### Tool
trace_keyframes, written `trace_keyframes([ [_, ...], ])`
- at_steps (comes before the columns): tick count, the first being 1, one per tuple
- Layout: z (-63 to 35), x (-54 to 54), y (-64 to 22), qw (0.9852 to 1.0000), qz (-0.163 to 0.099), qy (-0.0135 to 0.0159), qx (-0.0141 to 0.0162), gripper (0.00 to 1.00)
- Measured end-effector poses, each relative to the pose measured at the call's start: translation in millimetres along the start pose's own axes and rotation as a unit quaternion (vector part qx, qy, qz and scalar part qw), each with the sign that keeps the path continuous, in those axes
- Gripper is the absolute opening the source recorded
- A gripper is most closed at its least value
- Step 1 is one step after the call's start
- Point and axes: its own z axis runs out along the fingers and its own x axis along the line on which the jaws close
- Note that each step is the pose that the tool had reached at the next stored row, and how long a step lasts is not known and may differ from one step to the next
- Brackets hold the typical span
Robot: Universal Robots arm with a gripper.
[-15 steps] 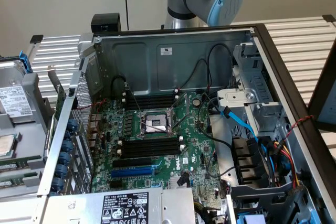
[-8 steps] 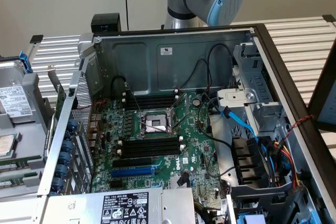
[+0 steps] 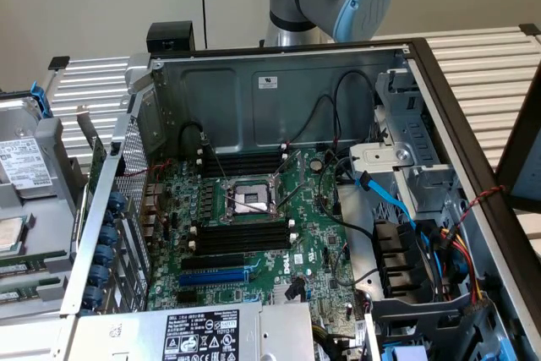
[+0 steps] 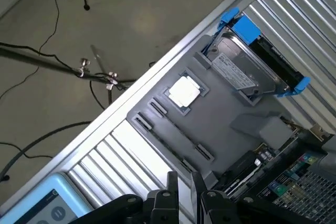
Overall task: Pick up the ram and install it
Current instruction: 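Reach for the ram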
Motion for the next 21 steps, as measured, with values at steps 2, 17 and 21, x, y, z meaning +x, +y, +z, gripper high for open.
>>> trace_keyframes([
  [2, 0.3, 0.0, 0.0, 0.9998, -0.019, 0.0012, 0.0008, 0.24],
  [17, 6.0, -0.1, -0.1, 0.9880, -0.155, 0.0027, 0.0063, 0.24],
  [21, 7.6, 0.0, -0.1, 0.9817, -0.190, 0.0009, 0.0097, 0.24],
])
